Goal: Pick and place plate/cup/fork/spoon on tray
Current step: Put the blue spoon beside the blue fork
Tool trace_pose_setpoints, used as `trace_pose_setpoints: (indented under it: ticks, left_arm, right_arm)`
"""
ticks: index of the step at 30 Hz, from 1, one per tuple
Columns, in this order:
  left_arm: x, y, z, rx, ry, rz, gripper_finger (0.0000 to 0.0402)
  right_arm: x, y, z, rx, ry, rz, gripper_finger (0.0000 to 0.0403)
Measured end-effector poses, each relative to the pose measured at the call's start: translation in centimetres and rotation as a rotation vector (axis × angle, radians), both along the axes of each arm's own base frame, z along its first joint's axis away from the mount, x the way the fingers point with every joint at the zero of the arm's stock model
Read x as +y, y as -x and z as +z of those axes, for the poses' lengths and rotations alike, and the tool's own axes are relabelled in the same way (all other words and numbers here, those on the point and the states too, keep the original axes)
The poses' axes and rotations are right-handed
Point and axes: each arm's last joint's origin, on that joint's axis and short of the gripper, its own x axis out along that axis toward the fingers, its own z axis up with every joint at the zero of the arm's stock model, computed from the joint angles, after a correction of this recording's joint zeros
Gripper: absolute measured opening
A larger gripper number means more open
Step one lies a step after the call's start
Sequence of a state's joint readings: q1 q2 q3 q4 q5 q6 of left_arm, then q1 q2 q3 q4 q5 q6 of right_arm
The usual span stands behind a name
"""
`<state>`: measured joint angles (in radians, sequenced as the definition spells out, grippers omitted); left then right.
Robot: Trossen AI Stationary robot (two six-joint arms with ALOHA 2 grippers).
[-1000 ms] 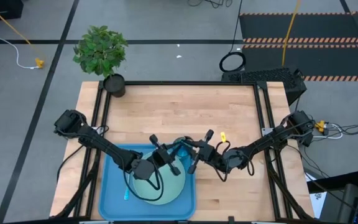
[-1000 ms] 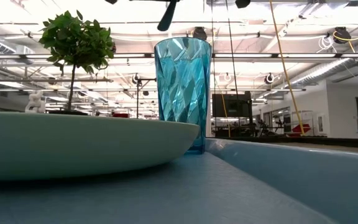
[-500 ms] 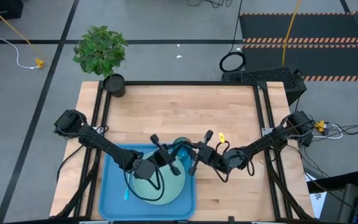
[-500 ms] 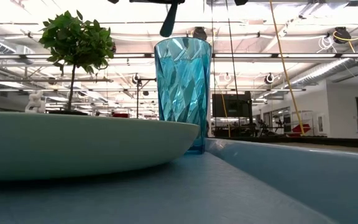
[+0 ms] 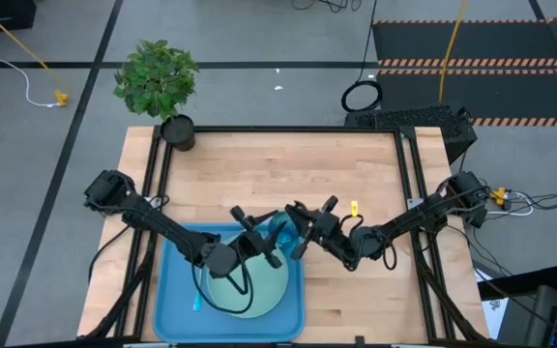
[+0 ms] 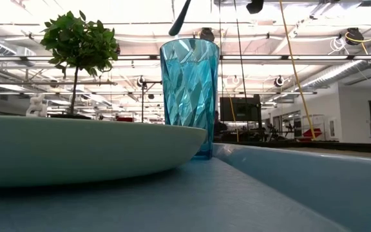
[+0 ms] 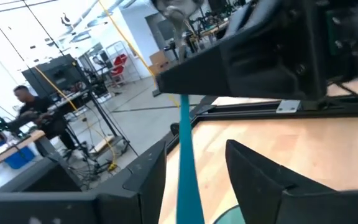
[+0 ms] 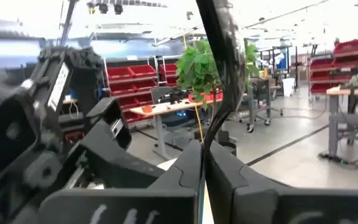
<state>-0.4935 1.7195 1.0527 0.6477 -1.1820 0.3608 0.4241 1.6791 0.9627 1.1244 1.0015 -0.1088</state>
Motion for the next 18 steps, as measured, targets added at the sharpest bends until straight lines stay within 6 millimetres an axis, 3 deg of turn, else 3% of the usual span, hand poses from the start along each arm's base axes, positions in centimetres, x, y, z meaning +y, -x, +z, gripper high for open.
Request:
trace_pose_setpoints:
  ticks: [7,18]
  left_arm:
    - [1.1,-0.5,0.0,0.025,-0.029,0.023,0.0173]
    - [1.8,-0.8,0.0,0.081,-0.092,0.046,0.0129]
  right_arm:
    - [-0.5,-0.3,-0.2,-0.057,-0.104,0.015,0.0]
    - [-1.2,-0.6,-0.3,-0.088,-0.156,0.024,0.0]
